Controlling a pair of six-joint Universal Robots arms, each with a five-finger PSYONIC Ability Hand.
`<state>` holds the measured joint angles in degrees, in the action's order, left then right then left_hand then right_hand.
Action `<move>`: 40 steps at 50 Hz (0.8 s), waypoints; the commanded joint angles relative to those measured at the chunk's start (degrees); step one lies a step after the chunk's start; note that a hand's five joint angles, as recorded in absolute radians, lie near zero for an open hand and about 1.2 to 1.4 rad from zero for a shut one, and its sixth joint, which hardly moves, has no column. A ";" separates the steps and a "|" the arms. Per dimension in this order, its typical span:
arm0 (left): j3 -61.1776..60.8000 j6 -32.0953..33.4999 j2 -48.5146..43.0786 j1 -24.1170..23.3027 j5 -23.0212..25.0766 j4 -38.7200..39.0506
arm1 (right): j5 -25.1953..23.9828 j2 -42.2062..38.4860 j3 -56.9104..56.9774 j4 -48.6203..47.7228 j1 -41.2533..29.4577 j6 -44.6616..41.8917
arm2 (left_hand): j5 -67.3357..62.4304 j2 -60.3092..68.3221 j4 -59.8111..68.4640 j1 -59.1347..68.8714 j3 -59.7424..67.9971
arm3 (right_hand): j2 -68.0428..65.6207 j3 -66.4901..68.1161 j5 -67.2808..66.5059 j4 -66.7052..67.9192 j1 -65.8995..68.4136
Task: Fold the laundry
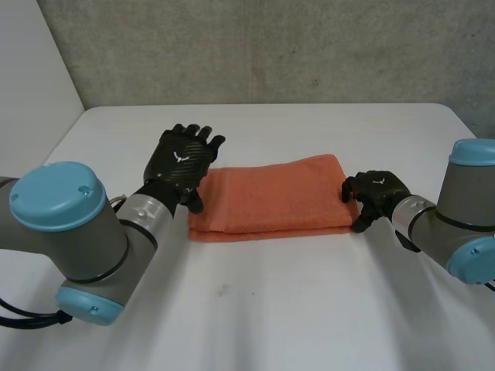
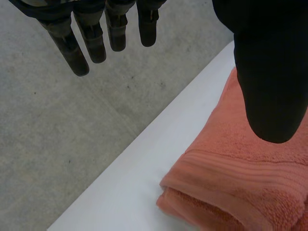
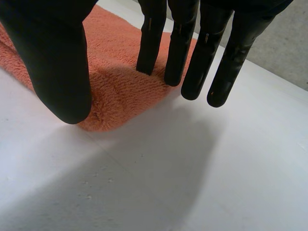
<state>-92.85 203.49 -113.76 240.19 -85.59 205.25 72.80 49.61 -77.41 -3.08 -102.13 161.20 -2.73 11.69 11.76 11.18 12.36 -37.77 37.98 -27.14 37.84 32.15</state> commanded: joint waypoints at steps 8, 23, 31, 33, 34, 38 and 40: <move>-2.34 -0.02 0.82 0.55 -0.02 0.06 | -0.64 -0.83 -0.20 -1.05 0.17 0.69 | 2.73 -1.69 -1.76 -1.18 -2.36 | -7.97 7.76 -8.60 7.91 13.59; -2.87 -0.02 1.34 0.46 -0.10 0.06 | -1.79 -0.30 3.39 -7.11 -1.23 5.88 | 2.73 -1.69 -1.76 -1.18 -2.36 | -42.23 42.02 -42.86 42.16 47.85; -2.86 -0.02 2.84 1.16 -0.80 0.15 | -3.72 -0.03 15.96 -3.87 -13.08 5.27 | 2.73 -1.69 -1.76 -1.18 -2.36 | -42.23 42.02 -42.86 42.16 47.85; -2.87 -0.02 3.28 1.68 -1.94 0.06 | -4.86 -1.70 18.25 -3.51 -16.16 4.21 | 2.73 -1.69 -1.76 -1.18 -2.36 | -42.23 42.02 -42.86 42.16 47.85; -2.87 -0.02 3.37 1.86 -2.47 0.06 | -6.60 -3.71 20.17 -3.08 -19.04 2.64 | 2.73 -1.69 -1.76 -1.18 -2.36 | -42.23 42.02 -42.86 42.16 47.85; -2.87 -0.02 3.89 3.09 -5.19 0.06 | -11.62 -8.20 23.44 -1.84 -25.39 -2.29 | 2.73 -1.69 -1.76 -1.18 -2.36 | -42.23 42.02 -42.86 42.16 47.85; -2.87 -0.11 3.89 3.88 -5.90 -0.03 | -12.60 -10.84 24.41 -0.53 -27.94 -4.84 | 2.73 -1.69 -1.76 -1.18 -2.36 | -42.23 42.02 -42.86 42.16 47.85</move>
<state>-95.69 203.48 -110.30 242.36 -88.65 205.31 64.77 44.85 -56.41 -5.81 -122.80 162.34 -2.73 11.70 11.76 11.18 12.36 -66.64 67.71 -55.77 68.33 51.01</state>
